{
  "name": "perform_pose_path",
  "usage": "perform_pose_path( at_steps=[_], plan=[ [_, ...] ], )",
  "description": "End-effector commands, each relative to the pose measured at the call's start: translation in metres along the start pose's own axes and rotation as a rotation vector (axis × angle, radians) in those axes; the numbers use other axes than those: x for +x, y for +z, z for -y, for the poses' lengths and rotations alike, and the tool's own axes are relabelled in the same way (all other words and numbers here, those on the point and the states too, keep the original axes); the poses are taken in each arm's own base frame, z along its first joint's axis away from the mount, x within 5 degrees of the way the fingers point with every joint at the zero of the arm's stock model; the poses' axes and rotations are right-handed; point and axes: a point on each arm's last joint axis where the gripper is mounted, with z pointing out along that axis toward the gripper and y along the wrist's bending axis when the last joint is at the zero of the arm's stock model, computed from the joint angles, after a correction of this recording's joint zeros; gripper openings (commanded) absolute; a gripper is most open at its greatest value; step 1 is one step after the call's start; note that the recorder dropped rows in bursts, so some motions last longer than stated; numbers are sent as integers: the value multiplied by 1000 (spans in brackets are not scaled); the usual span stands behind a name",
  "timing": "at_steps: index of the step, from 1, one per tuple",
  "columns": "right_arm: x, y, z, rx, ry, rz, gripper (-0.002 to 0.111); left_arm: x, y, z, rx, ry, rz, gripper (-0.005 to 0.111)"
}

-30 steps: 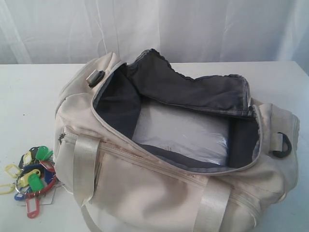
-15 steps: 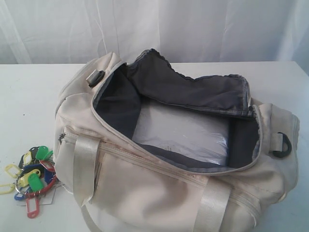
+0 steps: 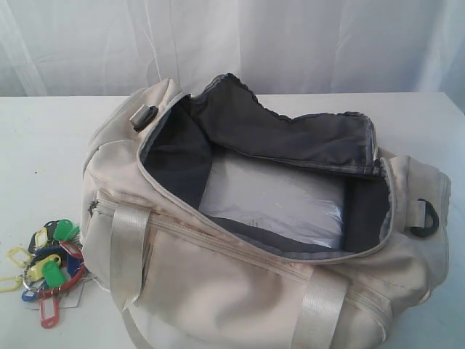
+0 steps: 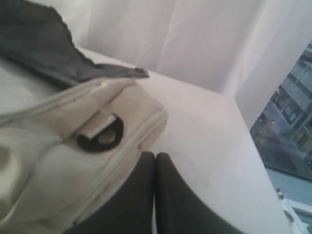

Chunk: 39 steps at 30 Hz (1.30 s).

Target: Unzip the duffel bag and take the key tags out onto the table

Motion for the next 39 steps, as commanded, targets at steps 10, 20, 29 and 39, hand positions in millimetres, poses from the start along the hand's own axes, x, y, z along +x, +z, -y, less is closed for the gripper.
perform_pose_path(
  at_steps=[10, 20, 29, 39],
  plan=[
    [19, 5, -3, 28, 9, -60, 0, 1, 0, 1, 16, 12, 3, 0],
    [22, 3, 6, 197, 43, -106, 0, 1, 0, 1, 16, 12, 3, 0],
    [22, 2, 6, 197, 43, -106, 0, 1, 0, 1, 16, 12, 3, 0],
    [20, 4, -2, 115, 310, -79, 0, 1, 0, 1, 16, 12, 1, 0]
  ],
)
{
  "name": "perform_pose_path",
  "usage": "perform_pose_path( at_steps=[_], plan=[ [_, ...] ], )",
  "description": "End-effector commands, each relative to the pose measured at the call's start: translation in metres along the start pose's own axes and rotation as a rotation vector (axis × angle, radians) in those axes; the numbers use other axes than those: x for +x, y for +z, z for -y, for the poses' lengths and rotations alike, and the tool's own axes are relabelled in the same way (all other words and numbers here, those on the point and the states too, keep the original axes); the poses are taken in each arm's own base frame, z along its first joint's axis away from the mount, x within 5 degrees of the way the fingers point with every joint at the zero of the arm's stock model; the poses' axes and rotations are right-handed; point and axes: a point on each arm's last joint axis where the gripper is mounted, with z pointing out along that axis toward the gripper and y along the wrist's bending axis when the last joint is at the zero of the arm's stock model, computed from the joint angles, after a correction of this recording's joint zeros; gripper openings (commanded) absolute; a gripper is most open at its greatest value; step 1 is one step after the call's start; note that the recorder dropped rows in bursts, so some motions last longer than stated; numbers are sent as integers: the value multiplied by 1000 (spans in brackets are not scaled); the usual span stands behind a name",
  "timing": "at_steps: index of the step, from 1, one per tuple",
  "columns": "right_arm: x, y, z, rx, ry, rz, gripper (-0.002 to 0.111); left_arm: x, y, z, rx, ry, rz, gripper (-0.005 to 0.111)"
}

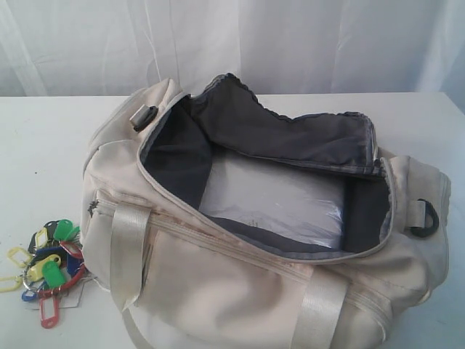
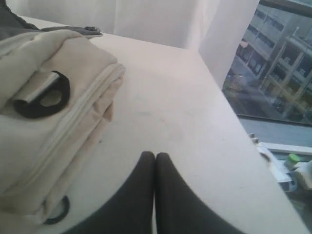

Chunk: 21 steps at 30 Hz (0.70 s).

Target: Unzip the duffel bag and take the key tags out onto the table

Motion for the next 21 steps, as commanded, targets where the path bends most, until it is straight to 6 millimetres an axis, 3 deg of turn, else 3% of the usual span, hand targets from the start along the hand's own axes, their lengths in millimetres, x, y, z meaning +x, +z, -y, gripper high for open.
perform_pose_path(
  at_steps=[1, 9, 21],
  plan=[
    [0, 0, -6, -65, 190, 12, 0, 1, 0, 0, 6, 6, 1, 0],
    [-2, -1, -10, -113, 333, 16, 0, 1, 0, 0, 6, 6, 1, 0],
    [-2, -1, -10, -113, 333, 14, 0, 1, 0, 0, 6, 6, 1, 0]
  ],
)
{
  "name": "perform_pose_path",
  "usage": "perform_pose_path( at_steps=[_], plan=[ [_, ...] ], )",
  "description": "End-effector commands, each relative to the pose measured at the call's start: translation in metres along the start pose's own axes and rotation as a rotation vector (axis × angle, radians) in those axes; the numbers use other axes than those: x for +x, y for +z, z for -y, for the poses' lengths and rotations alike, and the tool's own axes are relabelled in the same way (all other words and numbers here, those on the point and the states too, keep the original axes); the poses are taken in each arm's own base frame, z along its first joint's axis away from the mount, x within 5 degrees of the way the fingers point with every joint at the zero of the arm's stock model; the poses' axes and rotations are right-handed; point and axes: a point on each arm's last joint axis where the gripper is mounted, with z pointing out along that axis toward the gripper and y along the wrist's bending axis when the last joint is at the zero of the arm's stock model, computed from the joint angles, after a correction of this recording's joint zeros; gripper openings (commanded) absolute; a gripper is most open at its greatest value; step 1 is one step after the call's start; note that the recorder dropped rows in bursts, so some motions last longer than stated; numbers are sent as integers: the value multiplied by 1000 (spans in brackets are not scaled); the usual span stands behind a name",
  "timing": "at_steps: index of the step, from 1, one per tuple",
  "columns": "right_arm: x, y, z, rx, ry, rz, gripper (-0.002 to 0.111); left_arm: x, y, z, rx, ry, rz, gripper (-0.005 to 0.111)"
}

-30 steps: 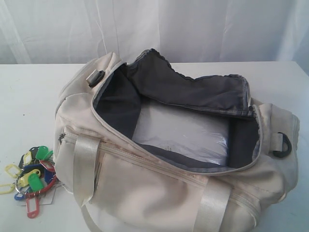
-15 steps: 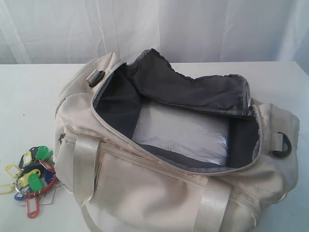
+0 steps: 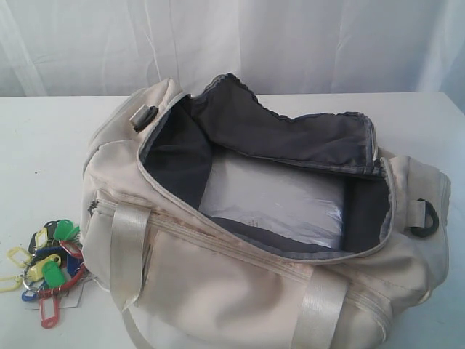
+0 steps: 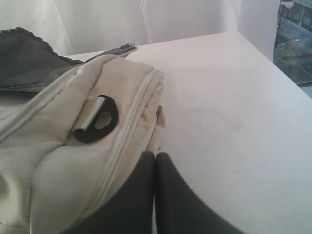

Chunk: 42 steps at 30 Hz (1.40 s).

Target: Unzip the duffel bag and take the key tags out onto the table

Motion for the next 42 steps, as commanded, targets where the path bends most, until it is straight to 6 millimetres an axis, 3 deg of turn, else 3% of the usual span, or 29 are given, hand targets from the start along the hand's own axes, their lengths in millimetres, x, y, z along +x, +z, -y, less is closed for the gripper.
perform_pose_path(
  at_steps=[1, 17, 42],
  plan=[
    [0, 0, 0, -3, 11, 17, 0, 1, 0, 0, 6, 6, 1, 0],
    [0, 0, -1, -12, -3, 11, 0, 1, 0, 0, 7, 6, -1, 0],
    [1, 0, -3, -63, -165, 4, 0, 1, 0, 0, 7, 6, -1, 0]
  ],
)
